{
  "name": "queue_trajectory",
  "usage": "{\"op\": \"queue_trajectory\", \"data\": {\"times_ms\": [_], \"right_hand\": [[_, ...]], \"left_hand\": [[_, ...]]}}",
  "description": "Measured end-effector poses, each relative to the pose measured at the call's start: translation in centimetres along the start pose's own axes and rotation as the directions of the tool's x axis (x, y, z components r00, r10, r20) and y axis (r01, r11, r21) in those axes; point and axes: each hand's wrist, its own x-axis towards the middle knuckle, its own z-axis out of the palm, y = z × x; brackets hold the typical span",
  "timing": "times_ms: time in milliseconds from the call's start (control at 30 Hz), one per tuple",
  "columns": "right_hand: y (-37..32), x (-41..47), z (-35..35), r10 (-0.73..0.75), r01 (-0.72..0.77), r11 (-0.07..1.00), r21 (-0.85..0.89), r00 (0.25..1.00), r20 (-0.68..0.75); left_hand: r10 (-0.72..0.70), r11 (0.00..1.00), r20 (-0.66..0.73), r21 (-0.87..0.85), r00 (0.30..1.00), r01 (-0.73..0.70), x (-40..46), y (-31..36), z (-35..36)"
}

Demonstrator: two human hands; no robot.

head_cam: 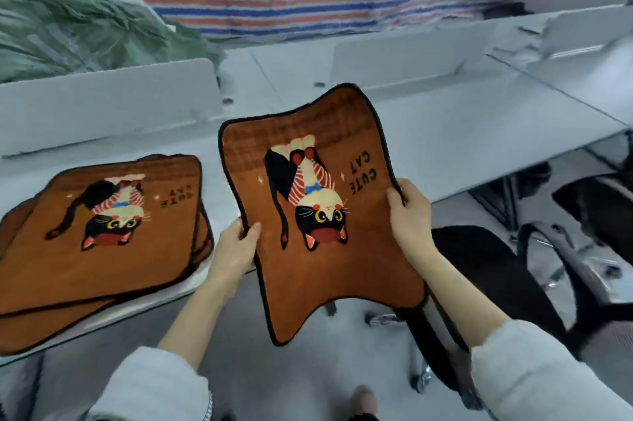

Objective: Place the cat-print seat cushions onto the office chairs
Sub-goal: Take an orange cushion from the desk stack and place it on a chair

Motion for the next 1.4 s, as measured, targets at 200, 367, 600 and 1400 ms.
{"op": "queue_trajectory", "data": {"times_ms": [200, 367, 600, 1400], "right_hand": [[6.3, 2.0, -14.1, 0.109, -0.119, 0.993, -0.026, 0.965, -0.240], [12.6, 4.1, -24.3, 0.241, -0.266, 0.964, -0.019, 0.901, -0.360], [21.4, 6.7, -32.0, 0.529, -0.536, 0.834, 0.130, 0.712, -0.462], [47.3, 8.0, -22.1, 0.928, -0.853, 0.020, 0.521, -0.178, -0.327]], "left_hand": [[0.057, 0.987, 0.281, 0.130, 0.958, -0.097, -1.1, 2.7, 13.1], [0.076, 0.967, 0.419, 0.189, 0.905, -0.169, -1.8, 3.8, 26.2], [0.124, 0.856, 0.528, 0.371, 0.840, -0.360, -0.6, 4.0, 41.1], [-0.148, 0.483, 0.677, 0.685, 0.721, -0.545, 20.2, -14.7, 63.2]]}}
